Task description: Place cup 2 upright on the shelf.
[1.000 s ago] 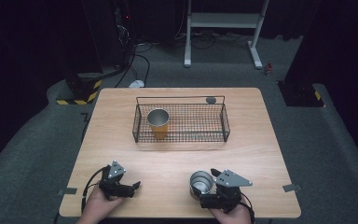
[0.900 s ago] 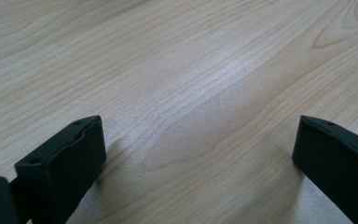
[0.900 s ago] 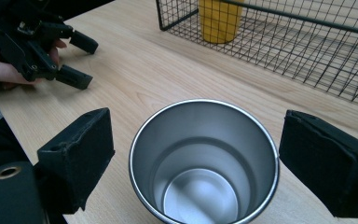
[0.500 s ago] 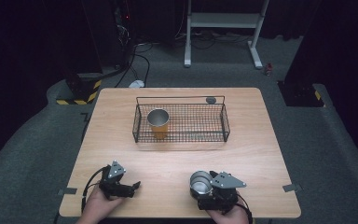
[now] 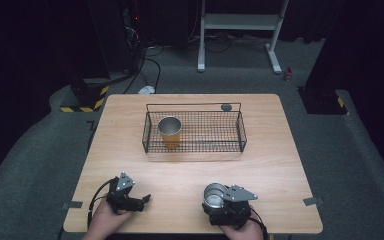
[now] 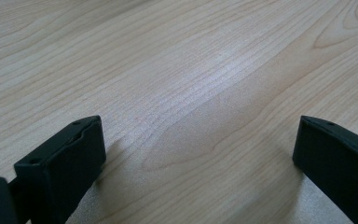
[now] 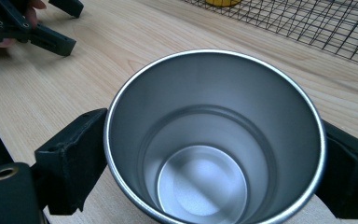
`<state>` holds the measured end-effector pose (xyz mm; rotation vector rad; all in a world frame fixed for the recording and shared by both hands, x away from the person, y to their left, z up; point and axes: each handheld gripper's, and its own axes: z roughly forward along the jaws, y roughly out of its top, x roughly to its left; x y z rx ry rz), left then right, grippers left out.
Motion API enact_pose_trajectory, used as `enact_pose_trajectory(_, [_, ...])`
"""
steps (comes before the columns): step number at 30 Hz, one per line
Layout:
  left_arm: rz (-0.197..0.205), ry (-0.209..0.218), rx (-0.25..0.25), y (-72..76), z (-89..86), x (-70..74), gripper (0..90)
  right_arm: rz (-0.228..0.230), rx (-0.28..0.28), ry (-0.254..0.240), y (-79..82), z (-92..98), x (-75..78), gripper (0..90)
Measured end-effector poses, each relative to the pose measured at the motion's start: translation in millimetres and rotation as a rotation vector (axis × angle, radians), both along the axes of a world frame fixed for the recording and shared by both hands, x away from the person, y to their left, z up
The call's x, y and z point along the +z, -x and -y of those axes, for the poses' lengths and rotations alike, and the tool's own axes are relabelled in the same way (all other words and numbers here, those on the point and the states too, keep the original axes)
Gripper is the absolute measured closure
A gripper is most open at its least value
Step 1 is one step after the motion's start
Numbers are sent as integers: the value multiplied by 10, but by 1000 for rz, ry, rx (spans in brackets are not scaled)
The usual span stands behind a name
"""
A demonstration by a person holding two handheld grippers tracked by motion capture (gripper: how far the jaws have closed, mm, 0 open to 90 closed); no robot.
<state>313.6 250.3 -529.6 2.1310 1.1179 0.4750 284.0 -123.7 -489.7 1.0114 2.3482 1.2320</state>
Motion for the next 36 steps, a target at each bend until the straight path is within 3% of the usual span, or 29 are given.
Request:
enact_pose_trajectory(13, [0,0,-1,1,-3,0,27,-6,11,-13,6,42,-48,105])
enact_pose_trajectory(21, [-4,7,3,6,0,-2,27,13,5,-12,24,69,-45,169])
enact_pose_trajectory(32, [-2,6,2,6,-1,-3,28,27,-3,-26,-35,55,-6,183])
enact_pose_trajectory(36, [-2,6,3,6,0,-2,28,43,-14,-30,-125,50,39,183])
